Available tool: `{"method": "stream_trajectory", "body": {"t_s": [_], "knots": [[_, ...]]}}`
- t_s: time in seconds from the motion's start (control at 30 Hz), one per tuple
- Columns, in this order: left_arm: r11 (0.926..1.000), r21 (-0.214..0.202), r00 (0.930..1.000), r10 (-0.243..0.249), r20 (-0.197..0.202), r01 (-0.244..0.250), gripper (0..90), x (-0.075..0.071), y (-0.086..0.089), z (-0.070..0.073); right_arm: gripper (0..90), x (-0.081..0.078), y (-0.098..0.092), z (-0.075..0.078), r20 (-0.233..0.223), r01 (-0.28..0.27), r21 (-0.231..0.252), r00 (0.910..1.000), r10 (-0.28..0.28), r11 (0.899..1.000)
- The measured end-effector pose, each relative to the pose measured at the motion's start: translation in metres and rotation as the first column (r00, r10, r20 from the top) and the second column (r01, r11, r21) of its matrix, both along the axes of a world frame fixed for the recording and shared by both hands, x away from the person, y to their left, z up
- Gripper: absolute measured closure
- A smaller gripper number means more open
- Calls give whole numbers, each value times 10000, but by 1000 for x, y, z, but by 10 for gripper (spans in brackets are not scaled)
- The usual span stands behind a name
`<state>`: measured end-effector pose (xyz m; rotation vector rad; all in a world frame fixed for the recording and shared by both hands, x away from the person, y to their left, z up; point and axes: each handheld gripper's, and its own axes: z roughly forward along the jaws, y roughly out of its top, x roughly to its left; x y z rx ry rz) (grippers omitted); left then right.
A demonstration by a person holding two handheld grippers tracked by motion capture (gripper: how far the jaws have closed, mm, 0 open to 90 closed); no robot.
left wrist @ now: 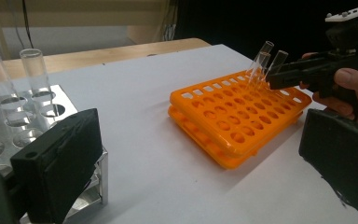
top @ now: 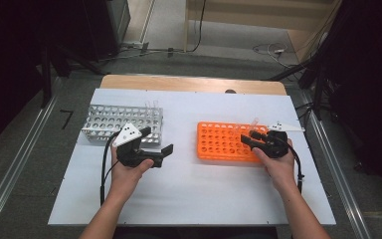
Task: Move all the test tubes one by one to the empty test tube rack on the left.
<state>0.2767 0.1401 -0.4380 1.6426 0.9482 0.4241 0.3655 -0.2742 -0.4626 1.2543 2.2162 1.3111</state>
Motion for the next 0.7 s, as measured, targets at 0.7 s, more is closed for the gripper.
{"method": "stream_trajectory", "body": {"t_s": [0.7], "knots": [[9999, 52, 9999, -87, -79, 87, 0, -1, -4, -4, 726, -3, 15, -13, 854, 875, -746, 9931, -810, 9934]]}}
